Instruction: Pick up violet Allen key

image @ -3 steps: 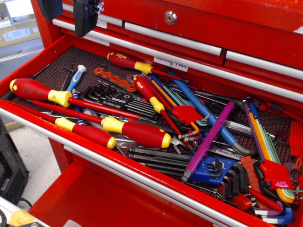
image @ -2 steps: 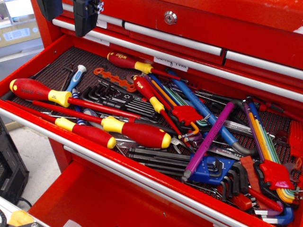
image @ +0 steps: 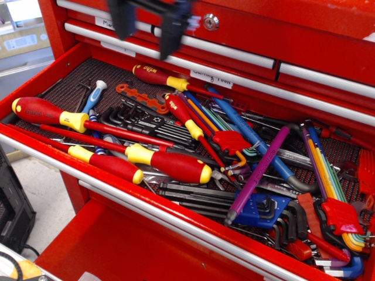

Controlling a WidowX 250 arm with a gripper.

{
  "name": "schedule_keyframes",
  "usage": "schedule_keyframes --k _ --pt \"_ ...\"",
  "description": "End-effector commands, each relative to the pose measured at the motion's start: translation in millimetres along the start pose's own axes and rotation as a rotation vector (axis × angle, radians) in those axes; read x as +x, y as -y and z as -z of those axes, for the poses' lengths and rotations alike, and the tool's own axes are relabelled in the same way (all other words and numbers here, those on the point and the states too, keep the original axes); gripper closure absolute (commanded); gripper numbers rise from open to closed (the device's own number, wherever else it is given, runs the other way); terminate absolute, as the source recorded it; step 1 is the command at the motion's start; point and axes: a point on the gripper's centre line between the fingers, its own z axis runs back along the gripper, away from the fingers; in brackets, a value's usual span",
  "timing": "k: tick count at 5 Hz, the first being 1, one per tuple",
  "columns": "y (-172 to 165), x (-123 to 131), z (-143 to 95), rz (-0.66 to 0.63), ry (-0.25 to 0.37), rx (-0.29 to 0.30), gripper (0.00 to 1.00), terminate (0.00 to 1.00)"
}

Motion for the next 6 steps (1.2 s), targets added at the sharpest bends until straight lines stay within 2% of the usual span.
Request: schedule_keyframes --k 1,2,3,4,5,6 --pt "77.4 20.9 0.6 -0.059 0.085 -0.036 0.00 0.00" --pt "115.8 26.5 27.8 -0.066 0.085 -0.011 0.00 0.00" --pt "132.6 26.9 50.6 -0.022 0.099 -0.028 0.00 0.00" --pt "150.3 24.5 74.3 0.002 0.106 -0.010 0.00 0.00" --pt "146.2 19.1 85.9 -0.077 0.048 0.061 0.00 0.00" --pt "143.1 13.1 103.5 -0.102 0.080 0.044 0.00 0.00"
